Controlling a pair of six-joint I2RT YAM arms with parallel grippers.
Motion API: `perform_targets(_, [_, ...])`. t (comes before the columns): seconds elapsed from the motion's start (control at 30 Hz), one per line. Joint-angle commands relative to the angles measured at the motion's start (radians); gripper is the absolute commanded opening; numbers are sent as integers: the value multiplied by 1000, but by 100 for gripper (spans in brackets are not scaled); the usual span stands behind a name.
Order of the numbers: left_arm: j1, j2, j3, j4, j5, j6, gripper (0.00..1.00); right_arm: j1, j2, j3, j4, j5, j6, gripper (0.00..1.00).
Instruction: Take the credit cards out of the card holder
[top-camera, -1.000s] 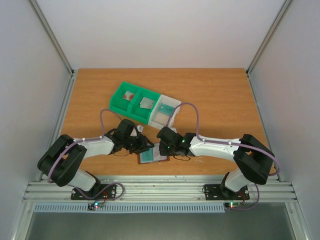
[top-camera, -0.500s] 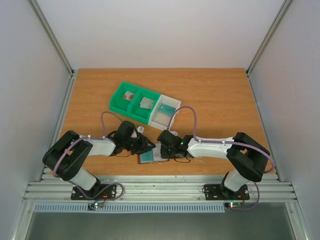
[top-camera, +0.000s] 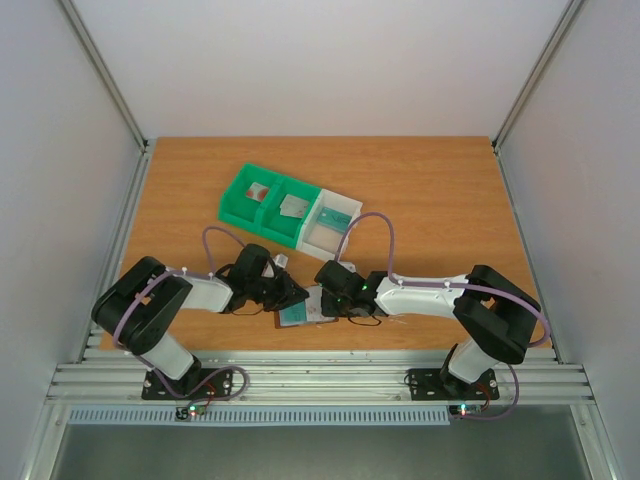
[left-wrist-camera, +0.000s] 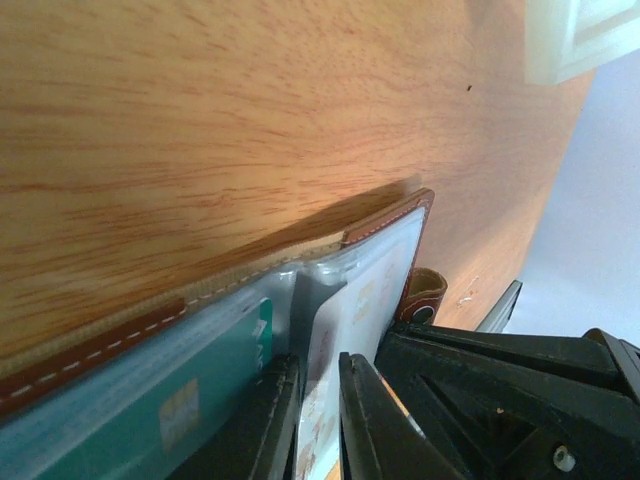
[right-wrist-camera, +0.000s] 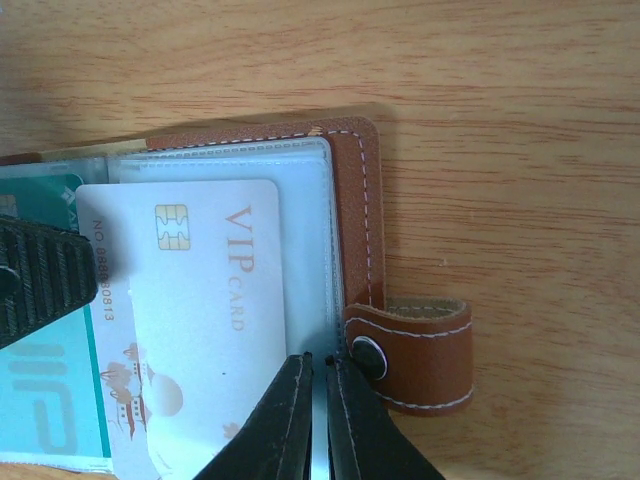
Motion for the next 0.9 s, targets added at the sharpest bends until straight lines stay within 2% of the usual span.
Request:
perform_targets(0.0, [-1, 14, -16, 26, -15, 11, 10, 1, 12, -30, -20, 10, 15, 7])
perform_targets(0.17, [0, -7, -13, 5, -17, 25, 1, 1, 12, -31, -25, 12, 16, 7])
perform_targets(0.4, [-1, -72, -8, -44, -17, 53, 0, 1, 12, -28, -30, 13, 15, 7])
perform_targets(0.67, [2, -159, 7, -213, -82, 111, 0, 1, 13, -24, -35, 16, 16, 7])
perform_targets(0.87, [17, -202, -17, -237, -92, 112, 0, 1, 7, -23, -40, 22, 15, 6])
